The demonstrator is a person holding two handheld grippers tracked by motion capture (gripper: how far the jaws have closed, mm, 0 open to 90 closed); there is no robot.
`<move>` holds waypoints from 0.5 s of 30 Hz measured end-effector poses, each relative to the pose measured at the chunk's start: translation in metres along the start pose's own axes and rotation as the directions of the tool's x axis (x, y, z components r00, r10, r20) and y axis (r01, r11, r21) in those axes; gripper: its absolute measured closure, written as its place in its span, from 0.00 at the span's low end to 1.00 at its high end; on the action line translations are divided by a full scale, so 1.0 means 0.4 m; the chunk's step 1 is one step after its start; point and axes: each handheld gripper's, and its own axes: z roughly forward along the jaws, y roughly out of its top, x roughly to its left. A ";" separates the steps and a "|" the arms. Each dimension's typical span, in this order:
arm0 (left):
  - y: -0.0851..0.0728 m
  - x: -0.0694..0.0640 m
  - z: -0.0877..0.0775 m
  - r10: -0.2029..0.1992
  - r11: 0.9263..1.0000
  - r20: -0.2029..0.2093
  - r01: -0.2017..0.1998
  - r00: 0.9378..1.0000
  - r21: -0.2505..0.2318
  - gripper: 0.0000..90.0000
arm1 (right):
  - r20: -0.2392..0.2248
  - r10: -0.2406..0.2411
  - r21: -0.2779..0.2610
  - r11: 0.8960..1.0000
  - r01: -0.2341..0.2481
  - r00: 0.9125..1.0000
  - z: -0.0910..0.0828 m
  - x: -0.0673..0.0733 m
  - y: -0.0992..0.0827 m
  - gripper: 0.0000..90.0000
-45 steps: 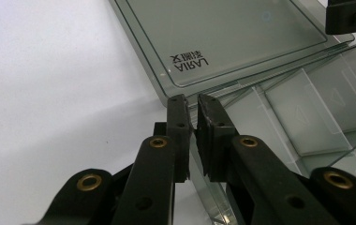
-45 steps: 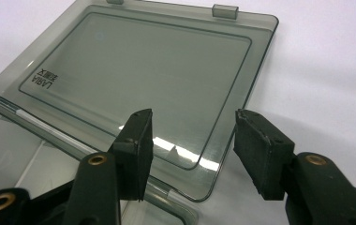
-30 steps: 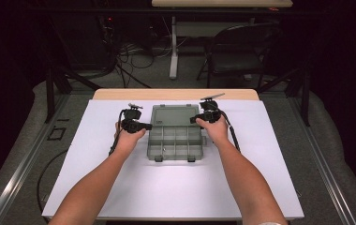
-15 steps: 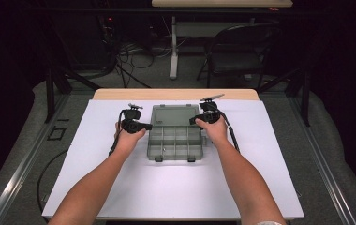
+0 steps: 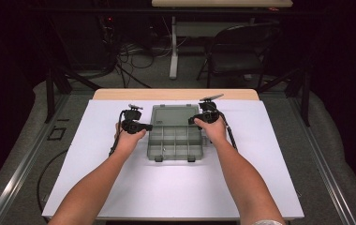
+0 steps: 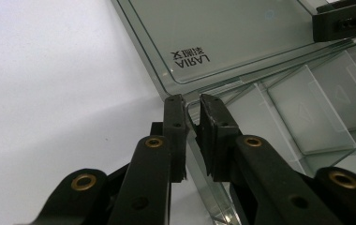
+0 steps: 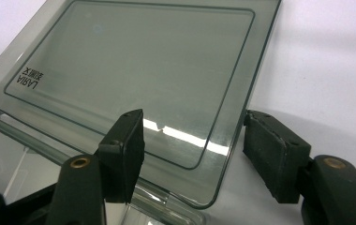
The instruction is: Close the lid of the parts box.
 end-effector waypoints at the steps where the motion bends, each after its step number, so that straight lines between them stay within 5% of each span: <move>1: 0.000 0.000 0.000 0.001 1.000 0.000 -0.001 1.000 0.000 0.90 | -0.002 0.001 0.002 1.000 -0.001 1.000 0.000 0.000 0.001 0.42; 15: 0.001 -0.001 0.000 0.002 1.000 -0.001 -0.002 1.000 0.001 0.90 | -0.015 0.005 0.024 1.000 -0.005 1.000 0.007 -0.001 0.007 0.38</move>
